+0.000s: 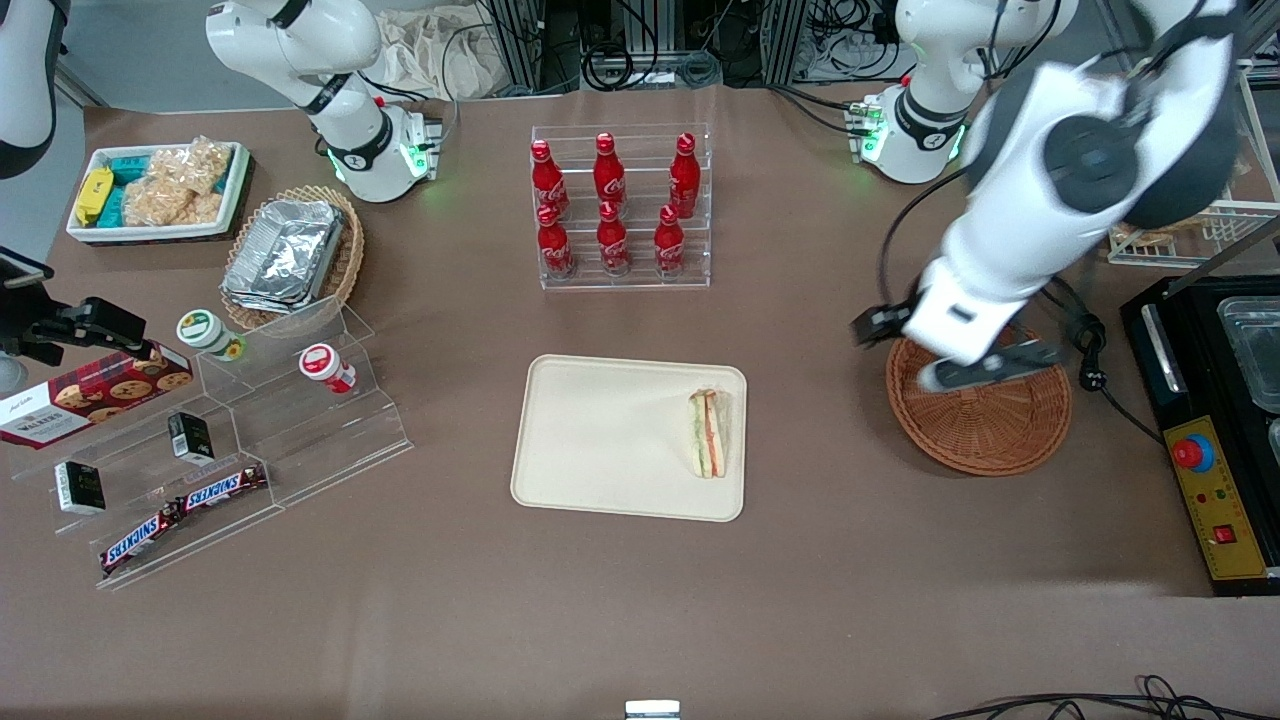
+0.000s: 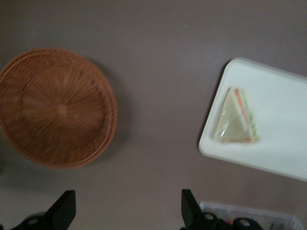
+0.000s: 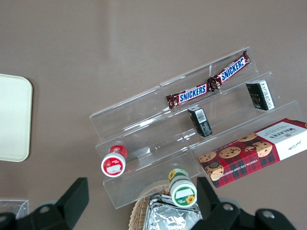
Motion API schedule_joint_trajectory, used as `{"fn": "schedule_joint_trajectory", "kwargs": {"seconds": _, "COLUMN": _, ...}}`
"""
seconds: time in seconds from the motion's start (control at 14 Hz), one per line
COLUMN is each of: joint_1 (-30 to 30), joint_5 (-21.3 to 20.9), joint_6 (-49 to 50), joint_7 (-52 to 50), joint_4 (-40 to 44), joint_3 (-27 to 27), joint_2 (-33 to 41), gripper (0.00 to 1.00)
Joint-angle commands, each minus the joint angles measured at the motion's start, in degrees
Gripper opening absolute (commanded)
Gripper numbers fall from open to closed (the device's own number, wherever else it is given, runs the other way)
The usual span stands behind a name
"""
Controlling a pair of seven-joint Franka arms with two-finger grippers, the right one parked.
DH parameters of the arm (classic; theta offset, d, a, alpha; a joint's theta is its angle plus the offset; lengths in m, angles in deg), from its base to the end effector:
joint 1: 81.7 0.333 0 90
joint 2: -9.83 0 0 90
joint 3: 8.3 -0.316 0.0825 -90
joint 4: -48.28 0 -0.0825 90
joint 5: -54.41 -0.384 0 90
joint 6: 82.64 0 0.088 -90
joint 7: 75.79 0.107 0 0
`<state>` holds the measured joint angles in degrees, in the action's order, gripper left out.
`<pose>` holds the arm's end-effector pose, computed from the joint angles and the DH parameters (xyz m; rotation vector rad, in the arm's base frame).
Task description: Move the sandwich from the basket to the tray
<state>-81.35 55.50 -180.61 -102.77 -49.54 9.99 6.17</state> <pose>0.5487 -0.1749 0.5372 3.1160 0.2514 -0.1071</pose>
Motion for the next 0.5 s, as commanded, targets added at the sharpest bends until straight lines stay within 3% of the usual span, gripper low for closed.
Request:
{"fn": "schedule_joint_trajectory", "kwargs": {"seconds": 0.0, "joint_1": 1.0, "joint_5": 2.1, "joint_6": 7.7, "joint_7": 10.2, "joint_4": -1.2, "joint_3": -4.7, "joint_2": 6.0, "gripper": 0.99}}
{"fn": "schedule_joint_trajectory", "kwargs": {"seconds": 0.21, "joint_1": 2.8, "joint_5": 2.0, "joint_6": 9.4, "joint_7": 12.8, "joint_4": -1.2, "joint_3": -6.3, "joint_2": 8.8, "gripper": 0.99}}
{"fn": "schedule_joint_trajectory", "kwargs": {"seconds": 0.43, "joint_1": 2.6, "joint_5": 1.3, "joint_6": 9.6, "joint_7": 12.7, "joint_4": 2.5, "joint_3": -6.5, "joint_2": 6.0, "gripper": 0.99}}
